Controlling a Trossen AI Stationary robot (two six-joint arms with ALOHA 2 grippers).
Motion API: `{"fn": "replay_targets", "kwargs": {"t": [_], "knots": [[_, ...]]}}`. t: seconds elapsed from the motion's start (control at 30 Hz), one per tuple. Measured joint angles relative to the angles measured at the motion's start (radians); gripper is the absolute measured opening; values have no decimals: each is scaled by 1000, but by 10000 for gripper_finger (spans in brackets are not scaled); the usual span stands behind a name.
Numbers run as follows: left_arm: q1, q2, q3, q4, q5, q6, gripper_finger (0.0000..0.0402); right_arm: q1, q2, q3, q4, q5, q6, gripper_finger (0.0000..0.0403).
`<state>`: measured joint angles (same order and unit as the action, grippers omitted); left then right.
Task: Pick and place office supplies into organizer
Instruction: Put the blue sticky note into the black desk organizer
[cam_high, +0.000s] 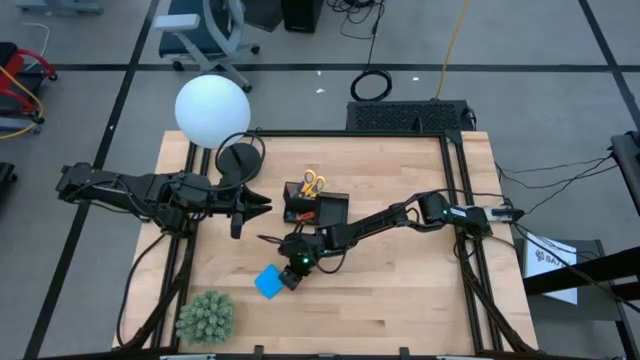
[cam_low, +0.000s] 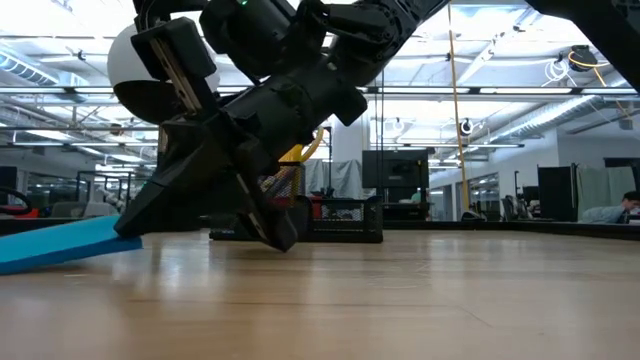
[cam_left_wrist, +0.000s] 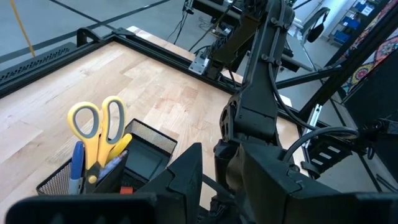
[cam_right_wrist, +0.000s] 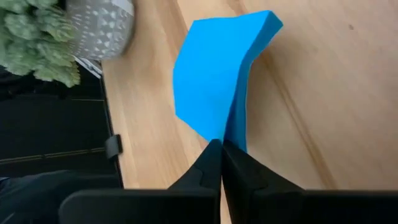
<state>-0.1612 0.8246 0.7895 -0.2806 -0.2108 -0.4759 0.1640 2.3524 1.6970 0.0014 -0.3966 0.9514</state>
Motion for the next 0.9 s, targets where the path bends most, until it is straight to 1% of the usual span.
{"fn": "replay_targets", "kwargs": {"t": [0.13,0.53,0.73,0.9], "knots": [[0,0,0,0,0,0,115,-6,3,-2,50,-24,5,0],[0,0,0,0,0,0,115,-32,-11,-3,98,-17,31,0],[0,0,0,1,0,0,115,-46,-56,-3,111,80,29,0],[0,-2,2,9,0,-1,115,-63,-74,-3,184,109,58,0]]}}
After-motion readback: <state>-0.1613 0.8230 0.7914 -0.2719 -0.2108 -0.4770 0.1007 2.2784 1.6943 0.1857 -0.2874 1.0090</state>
